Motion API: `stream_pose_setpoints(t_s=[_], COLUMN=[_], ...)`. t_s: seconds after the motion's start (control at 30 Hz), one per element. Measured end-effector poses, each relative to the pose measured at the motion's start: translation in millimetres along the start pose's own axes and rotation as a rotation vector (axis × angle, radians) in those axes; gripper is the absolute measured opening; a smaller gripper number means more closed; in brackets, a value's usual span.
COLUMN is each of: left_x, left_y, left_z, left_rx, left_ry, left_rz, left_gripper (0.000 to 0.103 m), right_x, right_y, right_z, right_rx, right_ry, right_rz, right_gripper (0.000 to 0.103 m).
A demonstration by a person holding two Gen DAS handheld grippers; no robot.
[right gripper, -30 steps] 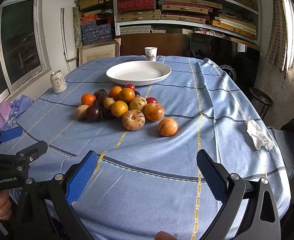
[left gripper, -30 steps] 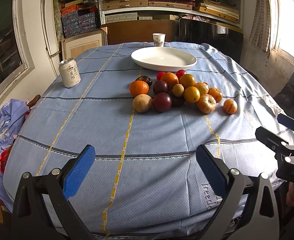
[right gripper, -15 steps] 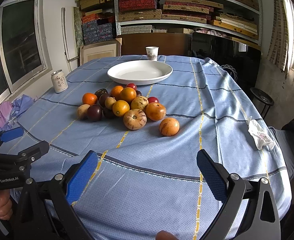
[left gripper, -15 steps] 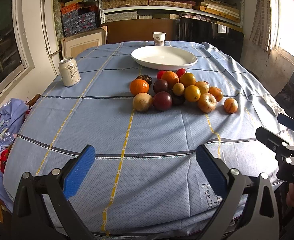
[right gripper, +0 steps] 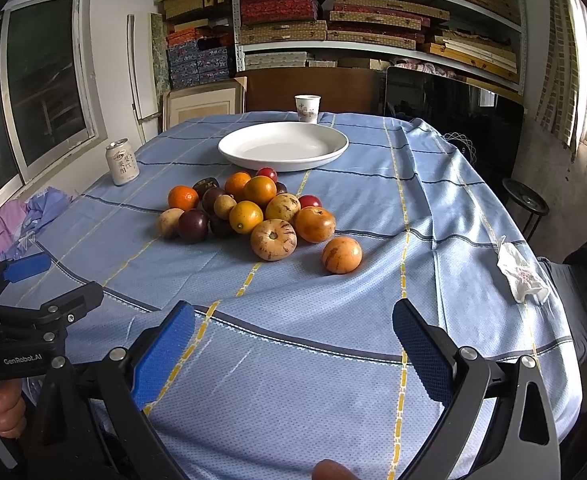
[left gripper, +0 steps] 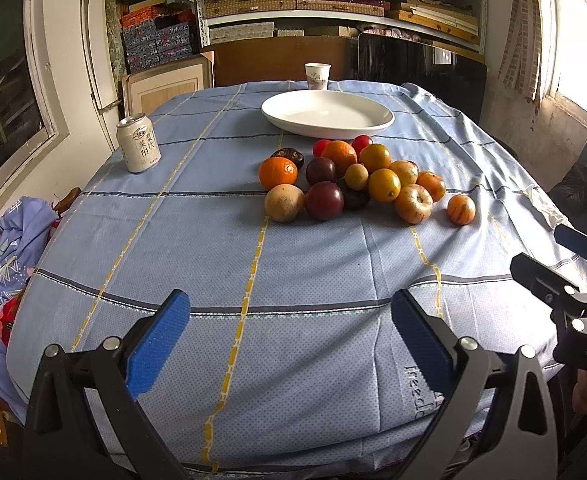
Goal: Organize fruits
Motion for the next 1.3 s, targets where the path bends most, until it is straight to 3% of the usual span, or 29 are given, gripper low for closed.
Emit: stream_pose_setpoints(t_s=[0.27,0.53,0.67,0.73,0.8,0.9,0.97,1.1,1.3], left_x=[-1.3,-4.2,-14.7,-23.3,-30.6,-41.5,-49.2,-62.1,-83.6], left_y=[2.9,5.4,5.1,-1.0,-7.5,-16.4,-21.5,-29.6,-33.7], left_z=[-0.3,-1.7,-10.1,-14.4,-17.8,-21.9,-25.6,-36.2,-50.8], left_rx=[0.0,-0.005,-0.004,-0.005,-0.011,-0.019,-0.027,-0.036,-0.019], left_ry=[0.002,-0.002,-0.02,-0.032,-0.043,-0.046,-0.046,-0.047,0.021], left_rz=[-0.003,-0.004,-0.005,-0.009,-0.01,-0.009,-0.011,-0.022,-0.075], left_gripper=[0.099,0.099,0.099,0.099,0.099,0.099,0.099,0.099,0.099], right_x=[7.9,-4.9,-11.4,-15.4,-32.0,-52.2,-67.4,-89.2,-117.9], right_y=[-7.6,-7.7,-19.9,-25.5,-23.3,-22.7,-25.9,-29.9,-28.8], right_z=[-8.9,14.0,28.3,34.7,33.4,42.4,48.7,53.3,49.7], right_rx=[0.043,-0.138,-0.183,-0.165,-0.073,-0.041,-0.012,0.102,0.167], right_ry=[-0.012,-0.12,-0.172,-0.142,-0.133,-0.091,-0.084,-0.02,-0.055], right_rz=[0.057,0.033,0.094,0.115,0.002,-0.093,-0.134,-0.177,-0.256], right_gripper=[0.1,0.099,0.099,0.099,0.099,0.099,0.093,0.069,0.057])
Point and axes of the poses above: each gripper's, at about its wrist camera, not at the fingertips, and x roughly against the way its jaws point, z to its right, y to its underside, the point moved 10 cm from there along -x, roughly the way its jaws point, and after that the axes turned 3 degrees about -y, right-handed, at the moved point
